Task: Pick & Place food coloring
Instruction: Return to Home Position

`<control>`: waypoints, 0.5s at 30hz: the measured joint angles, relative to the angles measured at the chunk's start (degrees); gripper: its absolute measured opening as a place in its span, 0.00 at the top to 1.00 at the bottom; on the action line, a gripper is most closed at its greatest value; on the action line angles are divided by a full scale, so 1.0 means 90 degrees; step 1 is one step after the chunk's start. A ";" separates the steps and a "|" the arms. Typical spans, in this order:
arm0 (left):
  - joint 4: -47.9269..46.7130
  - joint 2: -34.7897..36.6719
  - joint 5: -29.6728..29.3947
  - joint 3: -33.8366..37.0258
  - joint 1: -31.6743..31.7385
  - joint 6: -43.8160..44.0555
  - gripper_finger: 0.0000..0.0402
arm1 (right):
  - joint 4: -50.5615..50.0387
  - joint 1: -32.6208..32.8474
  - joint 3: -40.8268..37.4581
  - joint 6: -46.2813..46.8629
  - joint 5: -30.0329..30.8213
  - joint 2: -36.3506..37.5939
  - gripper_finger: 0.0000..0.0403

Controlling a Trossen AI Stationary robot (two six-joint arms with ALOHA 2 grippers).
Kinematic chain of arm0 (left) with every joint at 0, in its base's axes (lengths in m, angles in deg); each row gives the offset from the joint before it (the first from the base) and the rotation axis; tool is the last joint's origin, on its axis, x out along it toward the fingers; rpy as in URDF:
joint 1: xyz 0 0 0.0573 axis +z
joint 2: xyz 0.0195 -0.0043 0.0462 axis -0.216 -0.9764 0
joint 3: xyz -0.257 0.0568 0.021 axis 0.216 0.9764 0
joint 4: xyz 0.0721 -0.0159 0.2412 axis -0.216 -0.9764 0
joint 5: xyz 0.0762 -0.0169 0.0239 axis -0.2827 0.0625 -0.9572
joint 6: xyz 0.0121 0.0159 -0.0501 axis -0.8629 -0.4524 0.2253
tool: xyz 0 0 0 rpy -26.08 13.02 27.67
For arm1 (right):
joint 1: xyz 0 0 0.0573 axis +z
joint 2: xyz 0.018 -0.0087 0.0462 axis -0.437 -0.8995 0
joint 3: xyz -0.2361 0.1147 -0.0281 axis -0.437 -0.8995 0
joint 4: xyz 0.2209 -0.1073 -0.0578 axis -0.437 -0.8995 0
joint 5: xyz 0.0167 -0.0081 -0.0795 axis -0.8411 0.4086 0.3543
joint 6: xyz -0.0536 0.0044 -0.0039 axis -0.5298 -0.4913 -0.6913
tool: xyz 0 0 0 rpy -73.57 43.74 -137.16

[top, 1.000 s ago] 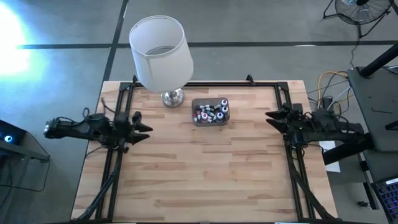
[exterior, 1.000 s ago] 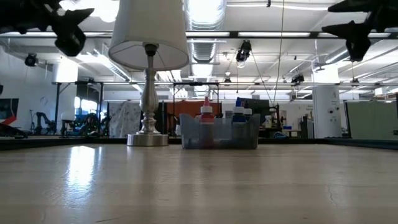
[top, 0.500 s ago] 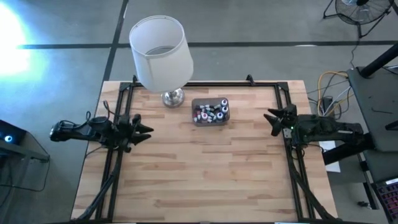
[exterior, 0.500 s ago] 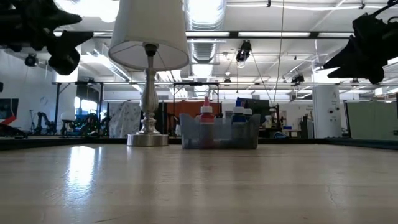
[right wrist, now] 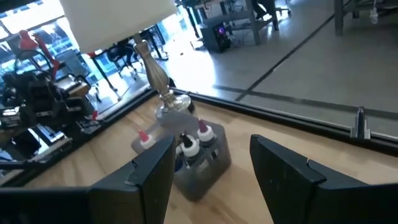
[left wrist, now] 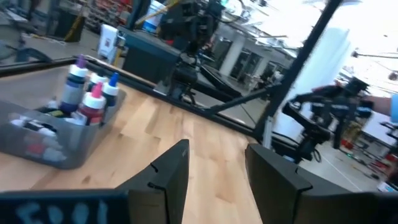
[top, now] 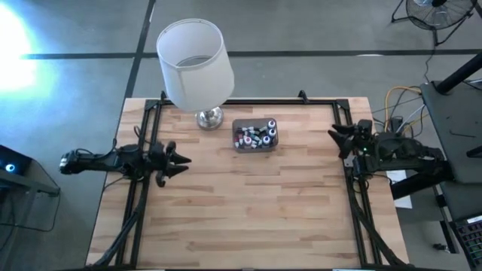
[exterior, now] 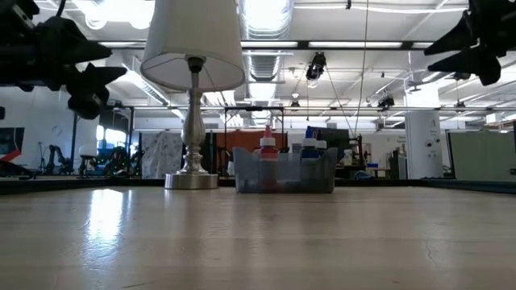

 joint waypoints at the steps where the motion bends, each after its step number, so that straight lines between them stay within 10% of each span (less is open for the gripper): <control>1: 0.0009 0.0001 -0.0013 0.0001 0.0063 0.0000 0.66 | 0.0002 0.0000 0.0009 0.0000 0.0000 0.0022 0.50; 15: -0.0031 0.0003 -0.0024 0.0005 0.0402 0.0000 0.66 | 0.0019 0.0000 -0.1113 -0.0002 0.0024 0.0203 0.50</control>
